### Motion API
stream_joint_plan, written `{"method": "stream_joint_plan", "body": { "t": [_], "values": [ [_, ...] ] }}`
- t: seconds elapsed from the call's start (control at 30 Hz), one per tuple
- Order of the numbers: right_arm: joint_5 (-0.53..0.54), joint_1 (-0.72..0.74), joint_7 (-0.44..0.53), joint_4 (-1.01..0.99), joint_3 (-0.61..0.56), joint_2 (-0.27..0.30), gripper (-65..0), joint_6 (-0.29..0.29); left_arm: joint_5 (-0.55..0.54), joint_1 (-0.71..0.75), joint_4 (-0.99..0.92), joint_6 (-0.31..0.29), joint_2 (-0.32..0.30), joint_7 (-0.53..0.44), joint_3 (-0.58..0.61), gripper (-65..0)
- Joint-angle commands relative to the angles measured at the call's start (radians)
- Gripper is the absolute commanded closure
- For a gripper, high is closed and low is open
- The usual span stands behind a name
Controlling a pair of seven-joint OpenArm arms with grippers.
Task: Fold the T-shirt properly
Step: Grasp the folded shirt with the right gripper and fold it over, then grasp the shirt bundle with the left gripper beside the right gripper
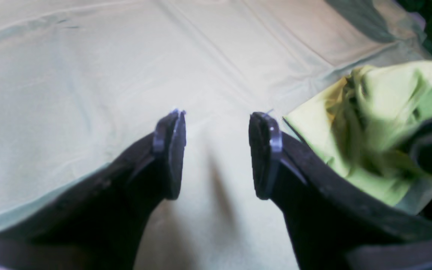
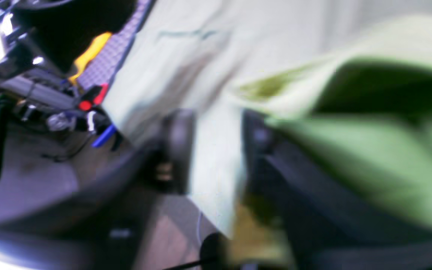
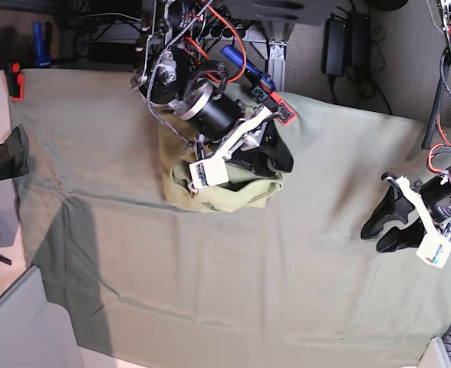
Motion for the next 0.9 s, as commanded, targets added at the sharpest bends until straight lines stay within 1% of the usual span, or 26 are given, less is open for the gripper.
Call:
{"method": "stream_joint_plan", "body": {
  "t": [0.0,0.03,0.1,0.17,0.3,0.47,0.53,0.57,0.6,0.63,0.67,0.73,0.87],
  "values": [
    [0.023,-0.004,0.025,0.016,-0.01,-0.006,-31.2,0.074,-0.023,-0.013,0.019,-0.02,-0.011,-0.018,-0.004,-30.5],
    [0.023,-0.008,0.028,0.016,-0.018,-0.006,-36.2,0.074,-0.026,-0.013,0.019,-0.02,-0.011,-0.018,-0.004,-30.5],
    [0.027,-0.013,0.039,0.016,-0.031,-0.006,-42.8,0.074,-0.038,-0.013,0.019,-0.02,-0.011,-0.015,-0.004,-30.5],
    [0.058,-0.018,0.043,0.016,-0.047,-0.006,-43.4,0.074,-0.059,-0.014,0.019,-0.02,-0.011,-0.001,-0.004,-30.5],
    [0.123,-0.018,0.002,0.017,-0.095,-0.021,-43.4,0.075,-0.066,-0.013,0.019,-0.02,-0.011,0.004,-0.004,-30.5],
    [0.131,-0.018,-0.026,0.032,-0.197,-0.025,-43.2,0.075,-0.066,-0.014,0.019,-0.02,-0.011,0.004,-0.004,-30.5],
    [0.108,-0.017,-0.025,0.073,-0.217,-0.025,-43.1,0.075,-0.066,-0.014,0.019,-0.02,-0.011,0.004,-0.004,-30.5],
    [0.1,-0.017,-0.025,0.103,-0.218,-0.025,-41.5,0.075,-0.066,-0.014,0.019,-0.02,-0.011,0.004,-0.004,-30.5],
    [0.08,-0.017,-0.025,0.138,-0.217,-0.024,-36.9,0.074,-0.066,-0.014,0.019,-0.02,-0.012,0.004,-0.004,-30.5],
    [0.044,-0.018,-0.025,0.174,-0.214,-0.024,-29.8,0.074,-0.066,-0.014,0.019,-0.02,-0.012,0.005,-0.004,-30.5],
    [0.006,-0.017,-0.025,0.209,-0.209,-0.024,-21.1,0.074,-0.066,-0.014,0.019,-0.02,-0.012,0.005,-0.004,-30.5],
    [-0.063,-0.017,-0.017,0.267,-0.187,-0.023,-0.3,0.073,-0.066,-0.014,0.019,-0.02,-0.012,0.005,-0.004,-30.5],
    [-0.187,-0.016,0.073,0.309,-0.087,-0.006,0.0,0.073,-0.082,-0.013,0.019,-0.02,-0.012,0.024,-0.004,-30.5]
  ]
}}
